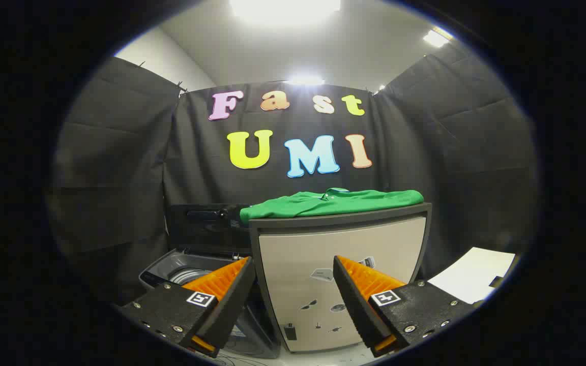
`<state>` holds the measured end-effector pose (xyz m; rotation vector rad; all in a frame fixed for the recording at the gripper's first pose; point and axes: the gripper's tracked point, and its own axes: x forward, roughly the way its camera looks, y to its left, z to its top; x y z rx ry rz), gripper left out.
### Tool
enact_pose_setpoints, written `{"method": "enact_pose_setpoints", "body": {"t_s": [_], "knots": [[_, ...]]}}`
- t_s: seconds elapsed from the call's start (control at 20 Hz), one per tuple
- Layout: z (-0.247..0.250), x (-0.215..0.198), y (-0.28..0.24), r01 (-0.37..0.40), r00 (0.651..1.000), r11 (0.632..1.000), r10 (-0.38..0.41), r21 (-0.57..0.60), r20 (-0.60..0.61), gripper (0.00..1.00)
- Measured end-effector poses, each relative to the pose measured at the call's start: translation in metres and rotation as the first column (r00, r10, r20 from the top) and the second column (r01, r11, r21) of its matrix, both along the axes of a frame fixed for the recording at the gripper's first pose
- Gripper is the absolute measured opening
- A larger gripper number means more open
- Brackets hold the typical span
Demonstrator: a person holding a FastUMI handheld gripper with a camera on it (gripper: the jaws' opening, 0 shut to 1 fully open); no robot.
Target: Put the clothes into the washing machine and then close the washing machine lid.
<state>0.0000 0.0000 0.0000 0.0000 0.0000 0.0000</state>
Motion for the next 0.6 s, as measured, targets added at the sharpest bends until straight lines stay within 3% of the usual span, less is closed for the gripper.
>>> {"method": "enact_pose_setpoints", "body": {"t_s": [0.6], "knots": [[0.0071, -0.0035, 0.0041, -0.032, 0.999, 0.999, 0.032, -0.017, 0.008, 0.95]]}}
